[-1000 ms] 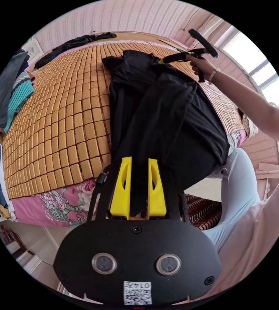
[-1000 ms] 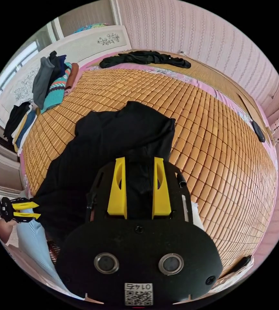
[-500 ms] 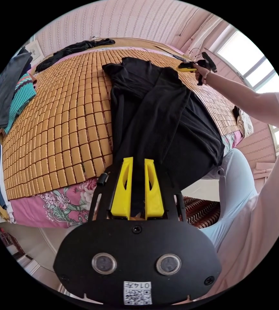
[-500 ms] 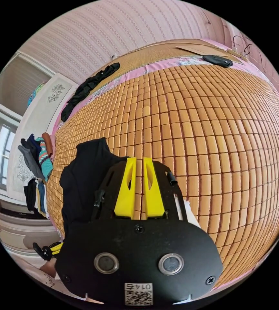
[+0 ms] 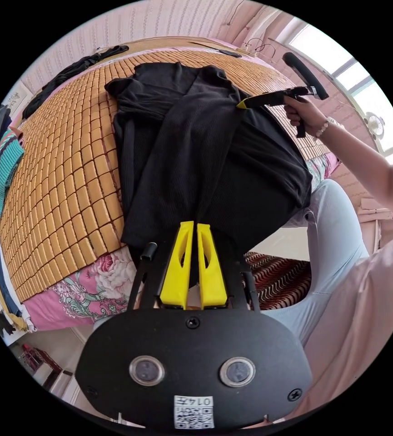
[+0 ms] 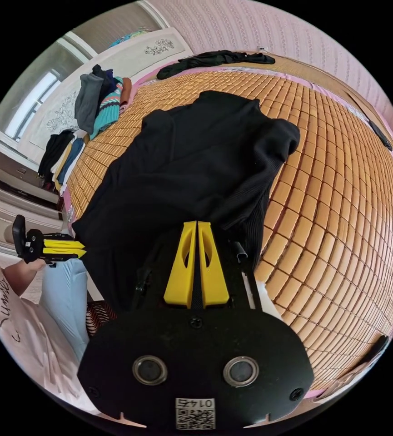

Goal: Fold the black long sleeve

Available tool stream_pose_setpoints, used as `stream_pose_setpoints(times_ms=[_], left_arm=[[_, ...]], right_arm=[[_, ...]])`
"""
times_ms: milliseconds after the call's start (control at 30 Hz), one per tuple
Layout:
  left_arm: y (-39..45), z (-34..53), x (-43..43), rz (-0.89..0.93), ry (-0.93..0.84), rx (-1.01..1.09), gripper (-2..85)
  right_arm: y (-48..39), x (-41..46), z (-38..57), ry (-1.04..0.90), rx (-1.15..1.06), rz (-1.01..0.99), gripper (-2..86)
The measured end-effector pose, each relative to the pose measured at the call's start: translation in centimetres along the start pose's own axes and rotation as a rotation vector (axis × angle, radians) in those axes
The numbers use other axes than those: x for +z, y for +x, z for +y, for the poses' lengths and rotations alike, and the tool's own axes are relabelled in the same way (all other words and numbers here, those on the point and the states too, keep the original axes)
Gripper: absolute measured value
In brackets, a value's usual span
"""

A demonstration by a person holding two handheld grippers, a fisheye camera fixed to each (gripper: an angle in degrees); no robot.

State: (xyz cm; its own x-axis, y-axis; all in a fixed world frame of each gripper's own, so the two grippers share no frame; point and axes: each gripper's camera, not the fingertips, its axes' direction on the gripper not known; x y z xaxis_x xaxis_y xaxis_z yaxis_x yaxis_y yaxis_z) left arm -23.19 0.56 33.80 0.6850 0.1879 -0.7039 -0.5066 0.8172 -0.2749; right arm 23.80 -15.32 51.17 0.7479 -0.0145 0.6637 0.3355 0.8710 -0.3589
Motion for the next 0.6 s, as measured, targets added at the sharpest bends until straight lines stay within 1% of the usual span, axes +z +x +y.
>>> stream_pose_setpoints(times_ms=[100, 167, 200, 267, 367, 467, 500, 567, 600], left_arm=[[0.0, 0.2, -0.4, 0.013, 0.008, 0.024, 0.0], [-0.3, 0.3, 1.1, 0.075, -0.052, 0.024, 1.4], [-0.4, 0.4, 1.1, 0.077, -0.042, 0.014, 2.0], [-0.7, 0.5, 0.6, 0.054, -0.016, 0.004, 4.4], [-1.5, 1.1, -0.5, 0.085, 0.002, 0.000, 6.1], [-4.4, 1.2, -2.9, 0.159, 0.075, -0.039, 6.3], [-5.2, 0.9, -3.4, 0.161, 0.095, -0.051, 6.3], [-9.2, -0.9, -5.3, 0.124, 0.200, -0.070, 6.1], [-10.3, -1.6, -5.7, 0.107, 0.227, -0.073, 6.1]], right_arm=[[0.0, -0.1, -0.2, -0.033, -0.031, 0.023, -0.8], [0.0, -0.2, -0.4, -0.054, -0.041, 0.037, -0.9], [0.0, -0.3, -0.6, -0.066, -0.033, 0.037, -0.8], [0.1, -0.7, -0.8, -0.052, -0.029, 0.033, -0.7], [0.5, -1.8, -0.9, -0.006, -0.020, 0.021, 0.2], [2.4, -3.6, -1.1, 0.084, 0.024, 0.023, 4.0], [3.8, -4.3, -1.5, 0.121, 0.067, 0.034, 6.9], [6.2, -5.4, -2.3, 0.172, 0.133, 0.028, 11.0], [7.8, -5.9, -2.8, 0.206, 0.171, 0.032, 12.1]])
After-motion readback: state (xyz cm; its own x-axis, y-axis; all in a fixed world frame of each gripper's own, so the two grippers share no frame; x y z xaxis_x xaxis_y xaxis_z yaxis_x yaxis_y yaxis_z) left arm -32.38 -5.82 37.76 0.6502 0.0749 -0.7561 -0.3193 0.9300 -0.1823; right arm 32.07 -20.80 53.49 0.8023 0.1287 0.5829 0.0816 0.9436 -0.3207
